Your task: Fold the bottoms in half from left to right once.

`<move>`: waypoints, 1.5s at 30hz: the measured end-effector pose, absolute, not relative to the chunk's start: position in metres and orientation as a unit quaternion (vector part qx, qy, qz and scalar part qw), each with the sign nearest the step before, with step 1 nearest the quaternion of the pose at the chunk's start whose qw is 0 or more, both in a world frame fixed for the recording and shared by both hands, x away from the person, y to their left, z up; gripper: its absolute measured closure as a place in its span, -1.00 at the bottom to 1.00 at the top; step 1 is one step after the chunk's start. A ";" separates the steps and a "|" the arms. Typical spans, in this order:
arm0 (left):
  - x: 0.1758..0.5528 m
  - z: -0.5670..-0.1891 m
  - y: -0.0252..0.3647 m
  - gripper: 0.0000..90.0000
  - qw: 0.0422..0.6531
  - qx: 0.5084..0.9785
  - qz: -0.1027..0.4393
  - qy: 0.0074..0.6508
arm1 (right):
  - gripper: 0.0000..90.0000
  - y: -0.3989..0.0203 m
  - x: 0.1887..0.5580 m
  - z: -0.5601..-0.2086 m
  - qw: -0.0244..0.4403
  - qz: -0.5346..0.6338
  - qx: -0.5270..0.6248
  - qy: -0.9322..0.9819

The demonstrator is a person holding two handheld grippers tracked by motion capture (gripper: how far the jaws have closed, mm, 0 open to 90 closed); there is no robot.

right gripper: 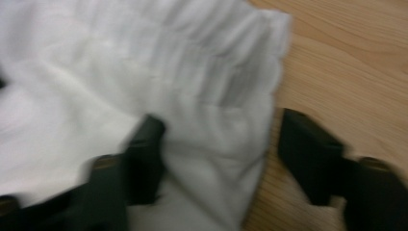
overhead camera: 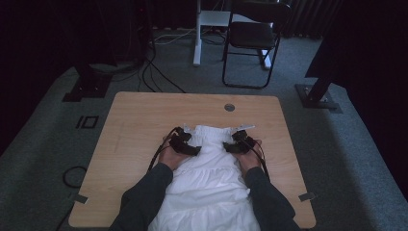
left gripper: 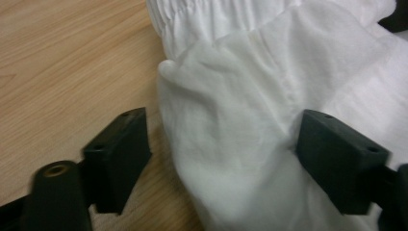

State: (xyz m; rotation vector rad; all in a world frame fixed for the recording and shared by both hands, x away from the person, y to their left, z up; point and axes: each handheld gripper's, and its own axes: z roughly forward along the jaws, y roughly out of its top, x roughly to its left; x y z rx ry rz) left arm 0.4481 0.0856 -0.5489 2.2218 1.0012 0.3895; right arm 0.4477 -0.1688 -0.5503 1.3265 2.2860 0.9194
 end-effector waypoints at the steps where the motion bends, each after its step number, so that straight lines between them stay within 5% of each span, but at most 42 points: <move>1: 0.448 -0.548 0.085 -0.12 0.332 0.850 0.147 0.380 | 0.24 -0.167 0.449 -0.549 0.167 0.320 0.465 0.808; 5: 0.452 -0.544 0.080 0.51 0.331 0.852 0.115 0.389 | 0.82 -0.163 0.456 -0.546 0.146 0.321 0.475 0.806; 8: 0.457 -0.538 0.079 0.81 0.316 0.857 0.111 0.391 | 0.88 -0.165 0.462 -0.546 0.126 0.335 0.488 0.796; 13: 0.470 -0.498 0.097 0.87 0.369 0.829 0.124 0.400 | 0.89 -0.175 0.470 -0.512 0.119 0.378 0.478 0.784; 21: 0.485 -0.391 0.099 0.88 0.412 0.800 0.216 0.378 | 0.89 -0.160 0.479 -0.396 0.252 0.421 0.435 0.755; 25: 0.481 -0.361 0.107 0.88 0.434 0.790 0.230 0.368 | 0.88 -0.164 0.481 -0.367 0.247 0.451 0.413 0.752; 37: 0.413 -0.380 0.127 0.86 0.475 0.794 0.206 0.318 | 0.89 -0.172 0.412 -0.379 0.223 0.459 0.335 0.792; 45: 0.320 -0.431 0.142 0.84 0.502 0.808 0.126 0.283 | 0.88 -0.180 0.337 -0.426 0.180 0.459 0.310 0.813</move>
